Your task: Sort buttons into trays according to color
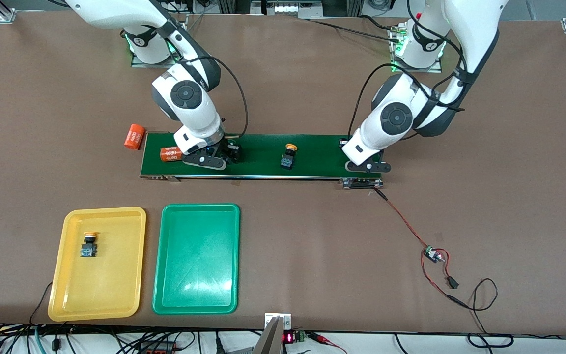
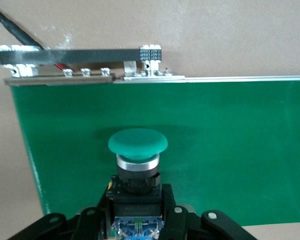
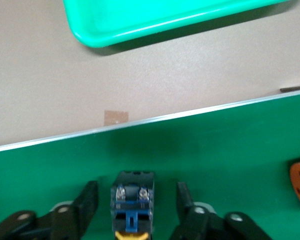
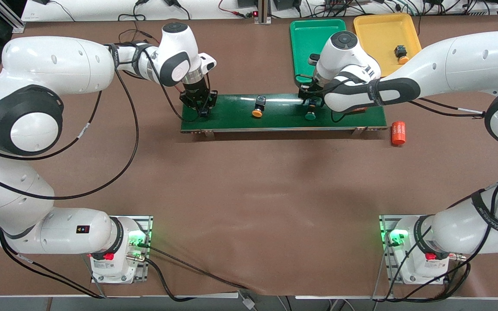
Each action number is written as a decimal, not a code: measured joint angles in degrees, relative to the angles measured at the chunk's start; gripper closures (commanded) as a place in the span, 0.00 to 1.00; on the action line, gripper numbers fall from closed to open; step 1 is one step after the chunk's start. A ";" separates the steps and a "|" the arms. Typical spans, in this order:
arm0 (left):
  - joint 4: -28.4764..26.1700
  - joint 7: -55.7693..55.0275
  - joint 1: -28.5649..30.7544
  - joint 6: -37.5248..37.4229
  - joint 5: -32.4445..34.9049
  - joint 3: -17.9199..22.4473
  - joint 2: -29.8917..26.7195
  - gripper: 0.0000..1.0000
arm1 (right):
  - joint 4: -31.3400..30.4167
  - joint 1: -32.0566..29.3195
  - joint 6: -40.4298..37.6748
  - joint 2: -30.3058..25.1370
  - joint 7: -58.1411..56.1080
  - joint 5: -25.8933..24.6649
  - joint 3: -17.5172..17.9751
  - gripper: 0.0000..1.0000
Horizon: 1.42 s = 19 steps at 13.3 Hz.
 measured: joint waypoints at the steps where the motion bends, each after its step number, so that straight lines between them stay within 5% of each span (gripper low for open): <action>1: -0.31 -0.13 -0.16 0.29 0.00 -0.02 0.00 0.25 | 0.00 -0.03 0.18 0.25 -0.08 -0.16 -0.38 0.62; 2: -0.56 -0.16 -0.19 0.47 0.00 -0.02 0.00 0.00 | 0.00 -0.06 0.26 0.39 -0.21 -0.31 -0.68 0.71; 6: -0.30 0.00 -0.16 1.21 0.00 -0.01 -0.05 0.00 | 0.04 -0.28 0.44 0.49 -0.23 -0.43 -0.90 0.91; 12: 5.18 -0.09 0.16 -1.96 0.00 0.49 -5.97 0.00 | 3.86 -1.50 -5.21 -0.64 -1.92 -0.60 -0.97 0.92; 19: 18.14 0.54 0.69 -12.67 0.51 12.67 -8.90 0.00 | 16.42 -6.35 -19.81 -1.00 -17.48 2.36 -3.89 0.92</action>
